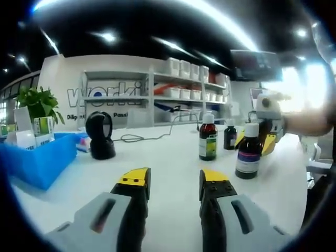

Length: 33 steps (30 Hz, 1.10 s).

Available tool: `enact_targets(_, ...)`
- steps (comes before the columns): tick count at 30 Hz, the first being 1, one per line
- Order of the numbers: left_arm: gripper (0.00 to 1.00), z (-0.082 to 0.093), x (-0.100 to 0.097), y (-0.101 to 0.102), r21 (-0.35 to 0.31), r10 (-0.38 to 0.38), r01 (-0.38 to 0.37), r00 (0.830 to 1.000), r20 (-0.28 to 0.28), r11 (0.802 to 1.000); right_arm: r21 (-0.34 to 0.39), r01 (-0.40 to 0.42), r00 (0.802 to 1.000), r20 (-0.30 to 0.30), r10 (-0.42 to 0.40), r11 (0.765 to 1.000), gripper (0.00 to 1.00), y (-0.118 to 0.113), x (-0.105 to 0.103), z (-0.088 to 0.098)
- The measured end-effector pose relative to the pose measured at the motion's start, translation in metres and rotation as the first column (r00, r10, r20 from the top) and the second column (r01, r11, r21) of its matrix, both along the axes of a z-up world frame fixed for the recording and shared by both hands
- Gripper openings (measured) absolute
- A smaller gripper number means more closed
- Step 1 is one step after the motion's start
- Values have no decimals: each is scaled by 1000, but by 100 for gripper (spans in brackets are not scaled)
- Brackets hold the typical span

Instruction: Rotate the medicine bottle to make it face forward pick up the medicine bottle inspect the drug traceability code place the medicine on the table

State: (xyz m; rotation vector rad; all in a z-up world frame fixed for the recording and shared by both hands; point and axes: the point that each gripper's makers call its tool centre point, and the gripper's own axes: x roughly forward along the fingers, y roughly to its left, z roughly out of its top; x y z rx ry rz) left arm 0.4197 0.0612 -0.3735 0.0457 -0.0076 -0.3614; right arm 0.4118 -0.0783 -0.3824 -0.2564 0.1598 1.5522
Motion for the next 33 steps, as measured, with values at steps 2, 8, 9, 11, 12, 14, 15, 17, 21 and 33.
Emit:
enact_targets(2,28,0,0,0,-1,-1,1,1000,0,1000,7,4,1000,-7,-4,1000,27,0,-1,-2)
enact_targets(8,28,-1,0,-1,8,-1,1,1000,-1,1000,17,37,999,-4,-37,999,27,-2,1,-3)
enact_targets(9,28,-1,0,-1,10,-1,1,1000,-1,1000,17,45,999,-3,-45,999,27,-2,1,-3)
enact_targets(11,28,-1,0,-1,12,0,0,1000,-1,1000,17,61,998,7,-61,998,27,-2,1,-3)
enact_targets(12,28,-1,0,-1,11,0,0,1000,-1,1000,15,79,997,10,-79,997,27,-3,1,-3)
enact_targets(14,28,-1,0,0,9,0,0,1000,0,1000,9,103,994,20,-104,995,27,-4,0,-3)
enact_targets(15,28,-1,0,0,10,0,0,1000,0,1000,6,116,993,23,-116,993,27,-4,0,-3)
enact_targets(17,28,-1,0,-1,16,-2,2,1000,0,1000,6,138,990,29,-138,990,27,-5,0,-3)
enact_targets(21,28,-2,0,-2,21,-5,5,1000,2,1000,4,184,982,33,-184,983,27,-5,0,-2)
enact_targets(33,28,1,-1,0,12,3,-3,1000,10,1000,43,385,921,35,-387,922,27,-7,0,-1)
